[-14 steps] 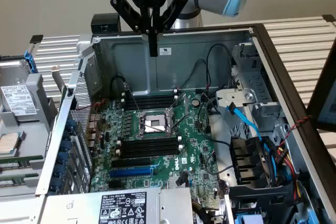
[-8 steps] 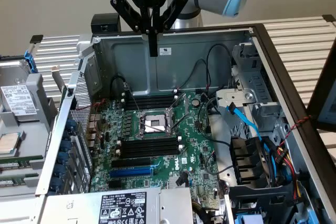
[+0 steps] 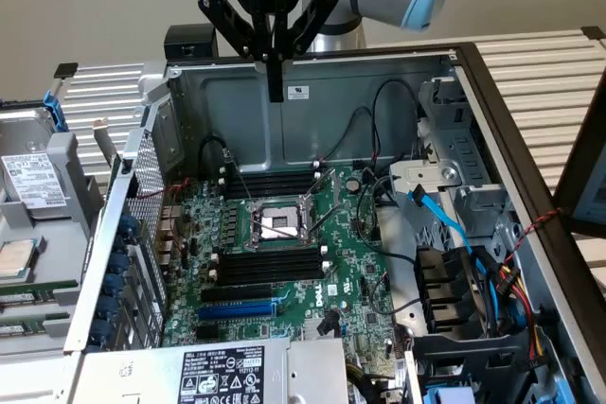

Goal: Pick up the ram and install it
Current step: 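Reach for the ram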

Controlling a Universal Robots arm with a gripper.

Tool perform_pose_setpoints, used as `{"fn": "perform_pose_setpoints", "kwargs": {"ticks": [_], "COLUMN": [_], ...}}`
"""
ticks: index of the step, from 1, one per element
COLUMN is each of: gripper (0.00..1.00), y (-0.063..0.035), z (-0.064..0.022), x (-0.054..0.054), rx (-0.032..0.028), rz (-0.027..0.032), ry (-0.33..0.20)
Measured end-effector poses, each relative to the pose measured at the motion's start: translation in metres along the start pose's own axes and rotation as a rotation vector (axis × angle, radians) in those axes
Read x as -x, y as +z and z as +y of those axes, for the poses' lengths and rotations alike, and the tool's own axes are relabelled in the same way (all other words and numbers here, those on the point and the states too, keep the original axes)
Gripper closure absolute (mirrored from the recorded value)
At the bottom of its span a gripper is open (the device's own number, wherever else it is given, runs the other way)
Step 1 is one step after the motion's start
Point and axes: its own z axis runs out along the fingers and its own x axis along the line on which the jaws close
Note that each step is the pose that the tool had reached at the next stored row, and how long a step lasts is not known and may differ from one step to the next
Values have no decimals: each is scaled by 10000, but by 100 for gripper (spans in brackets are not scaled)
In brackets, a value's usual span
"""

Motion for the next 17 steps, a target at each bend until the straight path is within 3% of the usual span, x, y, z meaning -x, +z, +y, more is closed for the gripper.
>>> {"fn": "perform_pose_setpoints", "kwargs": {"ticks": [17], "gripper": [90], "y": [-13], "z": [-12], "x": [-775], "rx": [3], "rz": [-2], "ry": [2]}}
